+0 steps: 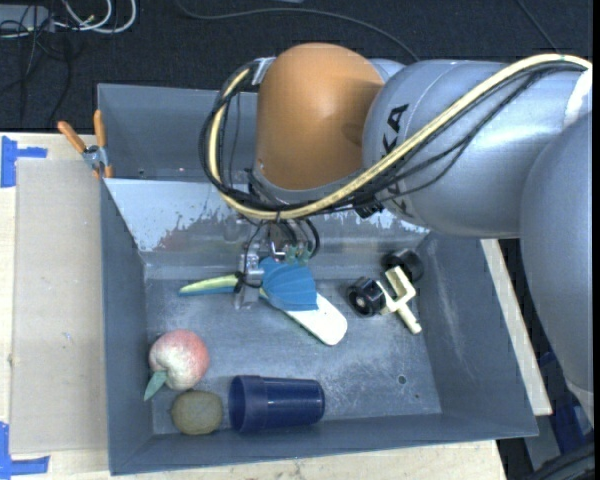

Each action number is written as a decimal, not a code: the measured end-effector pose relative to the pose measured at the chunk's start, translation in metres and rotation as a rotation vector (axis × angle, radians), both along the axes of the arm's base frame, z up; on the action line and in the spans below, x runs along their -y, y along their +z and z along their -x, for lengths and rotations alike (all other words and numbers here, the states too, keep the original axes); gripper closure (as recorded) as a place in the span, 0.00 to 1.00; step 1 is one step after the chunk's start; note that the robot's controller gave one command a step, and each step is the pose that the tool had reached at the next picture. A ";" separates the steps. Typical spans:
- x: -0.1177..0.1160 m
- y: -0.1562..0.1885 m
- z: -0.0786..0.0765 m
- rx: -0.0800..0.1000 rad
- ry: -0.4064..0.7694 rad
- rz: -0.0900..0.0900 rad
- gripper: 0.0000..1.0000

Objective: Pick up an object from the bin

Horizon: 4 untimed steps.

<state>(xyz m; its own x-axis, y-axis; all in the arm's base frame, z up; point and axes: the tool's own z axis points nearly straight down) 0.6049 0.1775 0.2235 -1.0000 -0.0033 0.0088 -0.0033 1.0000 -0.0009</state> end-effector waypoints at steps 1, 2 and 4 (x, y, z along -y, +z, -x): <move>0.001 0.005 -0.002 0.008 -0.004 -0.001 0.00; 0.059 -0.077 0.011 0.006 0.031 -0.001 0.00; 0.104 -0.103 0.000 0.007 -0.086 -0.001 0.00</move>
Offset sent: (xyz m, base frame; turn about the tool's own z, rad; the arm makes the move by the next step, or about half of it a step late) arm -0.0227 -0.1136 -0.1535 -0.0585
